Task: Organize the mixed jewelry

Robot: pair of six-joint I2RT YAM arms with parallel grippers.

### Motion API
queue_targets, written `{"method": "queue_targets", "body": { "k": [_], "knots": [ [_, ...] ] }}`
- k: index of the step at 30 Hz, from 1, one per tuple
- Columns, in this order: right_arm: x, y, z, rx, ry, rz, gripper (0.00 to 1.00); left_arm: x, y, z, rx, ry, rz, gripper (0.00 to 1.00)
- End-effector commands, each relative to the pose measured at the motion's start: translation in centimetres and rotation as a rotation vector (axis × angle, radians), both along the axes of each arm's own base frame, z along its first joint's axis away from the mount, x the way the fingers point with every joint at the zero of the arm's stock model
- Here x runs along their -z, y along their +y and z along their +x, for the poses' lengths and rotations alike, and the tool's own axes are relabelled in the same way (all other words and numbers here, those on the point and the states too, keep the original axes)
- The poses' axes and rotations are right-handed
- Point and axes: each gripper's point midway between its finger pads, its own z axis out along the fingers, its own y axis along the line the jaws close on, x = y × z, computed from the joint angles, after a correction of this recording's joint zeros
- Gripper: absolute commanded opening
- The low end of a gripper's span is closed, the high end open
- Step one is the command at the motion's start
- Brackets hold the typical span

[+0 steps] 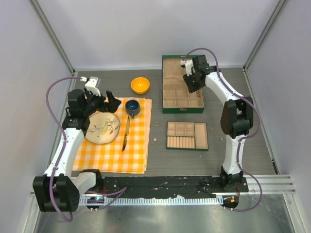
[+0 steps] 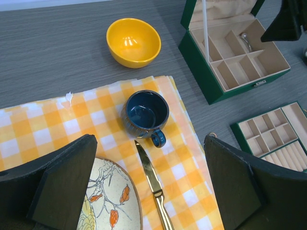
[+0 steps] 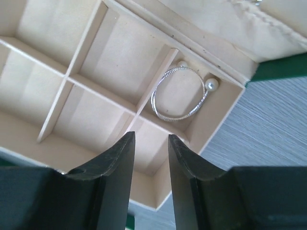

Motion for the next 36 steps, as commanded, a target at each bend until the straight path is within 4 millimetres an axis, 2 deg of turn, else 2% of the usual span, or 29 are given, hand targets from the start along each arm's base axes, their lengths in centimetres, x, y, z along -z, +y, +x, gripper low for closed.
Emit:
{"method": "queue_targets", "body": {
  "k": [1, 2, 4, 5, 6, 7, 8, 9, 11, 15, 17, 18, 19, 21, 22, 23, 25, 29, 32, 36],
  "knots": [
    [-5.3, 0.2, -1.7, -0.01, -0.079, 0.052, 0.4, -1.4, 0.1, 0.1, 0.0, -0.058, 0.004, 1.0],
    [-6.2, 0.2, -2.2, -0.015, -0.094, 0.055, 0.41, -1.3, 0.1, 0.2, -0.002, -0.056, 0.003, 1.0],
    [-5.5, -0.3, -3.9, -0.023, -0.066, 0.042, 0.41, -1.4, 0.2, 0.1, -0.001, -0.06, 0.005, 1.0],
    [-6.7, -0.4, -4.7, -0.03, -0.09, 0.042, 0.41, -1.3, 0.2, 0.1, -0.001, -0.057, 0.005, 1.0],
    [-5.7, -0.9, -5.9, -0.028, -0.062, 0.026, 0.41, -1.3, 0.1, 0.1, -0.001, -0.058, 0.004, 1.0],
    [-5.5, -1.2, -6.6, -0.026, -0.057, 0.017, 0.41, -1.3, 0.1, 0.1, -0.001, -0.058, 0.004, 1.0],
    [-7.0, -1.6, -7.4, -0.031, -0.093, 0.014, 0.41, -1.4, 0.1, 0.1, -0.001, -0.061, 0.004, 1.0],
    [-5.6, -2.2, -8.8, -0.029, -0.06, -0.006, 0.41, -1.4, 0.1, 0.1, 0.0, -0.059, 0.004, 1.0],
    [-5.8, -3.1, -10.2, -0.034, -0.068, -0.033, 0.41, -1.4, 0.1, 0.1, 0.003, -0.059, 0.001, 1.0],
    [-5.5, -4.9, -14.4, -0.04, -0.073, -0.07, 0.4, -1.0, 0.0, 0.1, 0.008, -0.053, -0.001, 1.0],
    [-5.4, -5.6, -15.6, -0.036, -0.075, -0.076, 0.4, -0.9, -0.1, 0.2, 0.012, -0.05, 0.0, 1.0],
    [-4.5, -6.1, -16.7, -0.043, -0.052, -0.088, 0.4, -0.9, -0.1, 0.2, 0.011, -0.048, -0.002, 1.0],
    [-5.1, -6.6, -17.3, -0.039, -0.075, -0.088, 0.39, -0.9, -0.1, 0.2, 0.013, -0.05, -0.002, 1.0],
    [-4.1, -8.1, -18.7, -0.017, -0.049, -0.102, 0.38, -1.0, -0.1, 0.1, 0.013, -0.053, -0.002, 1.0],
    [-4.4, -8.7, -19.2, -0.017, -0.066, -0.103, 0.37, -1.1, 0.0, 0.1, 0.008, -0.054, -0.001, 1.0],
    [-3.5, -10.0, -20.1, 0.008, -0.034, -0.103, 0.37, -1.2, 0.0, 0.1, 0.01, -0.056, -0.001, 1.0],
    [-3.4, -10.9, -21.2, 0.005, -0.033, -0.101, 0.37, -1.2, -0.1, 0.0, 0.013, -0.059, -0.002, 1.0],
    [-1.1, -12.1, -23.9, 0.006, 0.024, -0.096, 0.34, -1.2, -0.1, 0.0, 0.015, -0.055, -0.004, 1.0],
    [0.2, -12.4, -25.0, -0.004, 0.053, -0.096, 0.33, -1.1, -0.2, 0.0, 0.018, -0.052, -0.005, 1.0],
    [1.2, -12.7, -25.4, 0.012, 0.075, -0.077, 0.33, -1.1, -0.3, 0.0, 0.025, -0.053, -0.009, 1.0]
  ]
}}
